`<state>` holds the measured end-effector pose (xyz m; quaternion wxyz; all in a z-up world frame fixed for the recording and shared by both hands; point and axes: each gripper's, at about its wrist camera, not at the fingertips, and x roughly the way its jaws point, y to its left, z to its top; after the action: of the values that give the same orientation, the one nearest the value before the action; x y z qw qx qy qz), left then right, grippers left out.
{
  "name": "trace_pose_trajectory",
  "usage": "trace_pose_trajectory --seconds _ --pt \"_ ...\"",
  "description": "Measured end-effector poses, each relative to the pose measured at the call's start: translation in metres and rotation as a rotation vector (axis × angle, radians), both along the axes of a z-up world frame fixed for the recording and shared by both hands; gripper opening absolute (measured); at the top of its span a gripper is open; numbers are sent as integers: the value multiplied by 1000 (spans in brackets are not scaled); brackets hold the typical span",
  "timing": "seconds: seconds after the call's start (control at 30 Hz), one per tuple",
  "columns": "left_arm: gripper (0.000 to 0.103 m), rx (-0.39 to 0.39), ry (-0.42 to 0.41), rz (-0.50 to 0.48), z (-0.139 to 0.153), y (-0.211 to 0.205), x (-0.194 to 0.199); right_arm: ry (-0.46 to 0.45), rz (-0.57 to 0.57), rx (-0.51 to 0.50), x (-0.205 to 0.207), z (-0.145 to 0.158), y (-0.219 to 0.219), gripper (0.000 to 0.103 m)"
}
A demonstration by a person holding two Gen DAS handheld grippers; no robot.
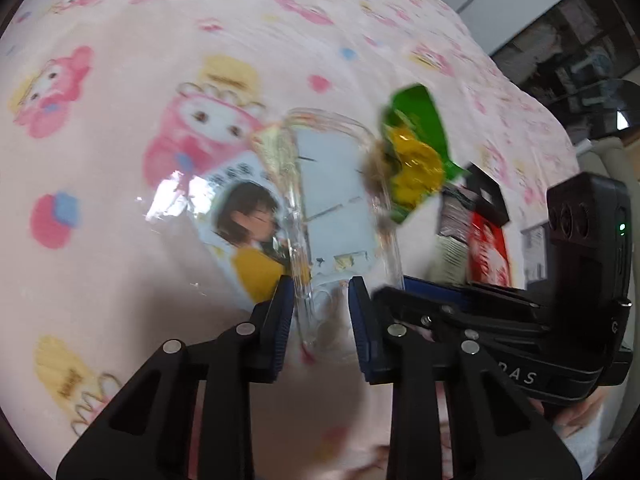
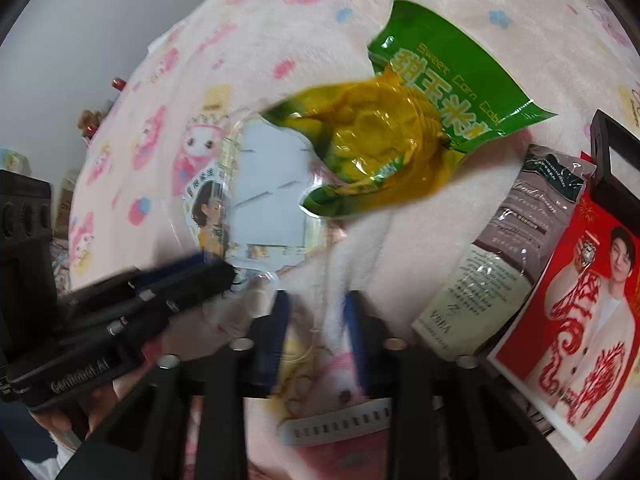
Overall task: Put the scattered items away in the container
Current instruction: 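Grasp the clear phone case with the right gripper and lift it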
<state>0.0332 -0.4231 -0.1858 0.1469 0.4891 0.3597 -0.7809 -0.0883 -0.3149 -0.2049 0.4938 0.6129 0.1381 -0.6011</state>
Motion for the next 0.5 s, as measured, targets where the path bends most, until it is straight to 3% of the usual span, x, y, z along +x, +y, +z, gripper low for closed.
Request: trace_pose_trajectory --seconds 0.1,0.3,0.5 --pt "27 5 0 -32 9 7 -3 39 -31 -36 2 19 10 14" --pt "27 54 107 -103 60 37 5 134 -88 -143 12 87 52 13" --pt "27 36 189 -252 116 108 -14 249 -205 -229 24 141 146 13"
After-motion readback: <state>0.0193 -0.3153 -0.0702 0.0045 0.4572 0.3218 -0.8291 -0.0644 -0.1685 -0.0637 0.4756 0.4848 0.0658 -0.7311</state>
